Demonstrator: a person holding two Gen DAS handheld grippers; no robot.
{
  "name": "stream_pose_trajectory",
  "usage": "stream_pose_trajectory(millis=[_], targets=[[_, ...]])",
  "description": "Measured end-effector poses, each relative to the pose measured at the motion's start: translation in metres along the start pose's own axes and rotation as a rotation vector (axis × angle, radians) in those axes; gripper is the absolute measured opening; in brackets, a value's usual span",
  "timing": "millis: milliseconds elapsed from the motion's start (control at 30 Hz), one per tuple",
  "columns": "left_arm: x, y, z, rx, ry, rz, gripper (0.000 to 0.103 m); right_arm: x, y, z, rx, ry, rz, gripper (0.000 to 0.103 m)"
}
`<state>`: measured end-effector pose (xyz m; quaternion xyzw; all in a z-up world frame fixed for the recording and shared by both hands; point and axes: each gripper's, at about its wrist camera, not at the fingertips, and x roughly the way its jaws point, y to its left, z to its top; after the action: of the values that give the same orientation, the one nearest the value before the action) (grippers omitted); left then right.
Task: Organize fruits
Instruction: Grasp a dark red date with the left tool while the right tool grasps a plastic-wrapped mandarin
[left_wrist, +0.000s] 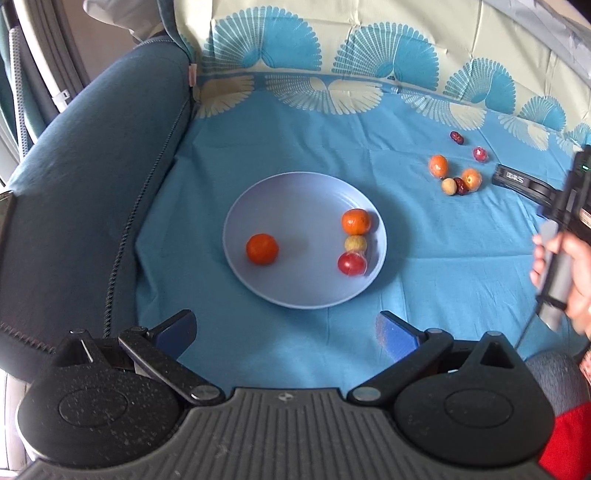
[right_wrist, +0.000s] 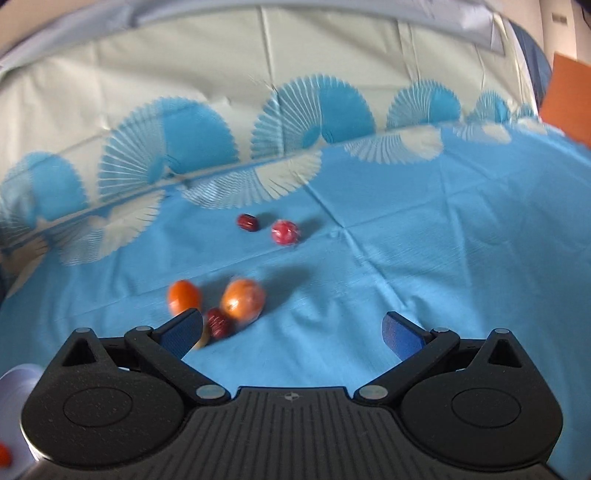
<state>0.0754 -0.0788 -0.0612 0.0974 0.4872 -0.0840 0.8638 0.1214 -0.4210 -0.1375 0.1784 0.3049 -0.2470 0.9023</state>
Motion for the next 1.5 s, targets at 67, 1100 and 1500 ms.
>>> stream_pose_trajectory(millis=[67,1100,1500], targets=[[0.008,-0.005,0.006,-0.002,0.012,0.008,0.103,0.027,0.003,0.004,-0.022,0.021,0.006,0.102],[0.179,-0.212,0.132,0.015,0.028,-0.1,0.103,0.082,-0.128,-0.005,-0.063,-0.054,-0.114,0.085],[0.243,-0.197,0.152,0.087,0.001,0.1,0.103,0.085,-0.126,-0.005,-0.071,-0.046,-0.073,0.097]])
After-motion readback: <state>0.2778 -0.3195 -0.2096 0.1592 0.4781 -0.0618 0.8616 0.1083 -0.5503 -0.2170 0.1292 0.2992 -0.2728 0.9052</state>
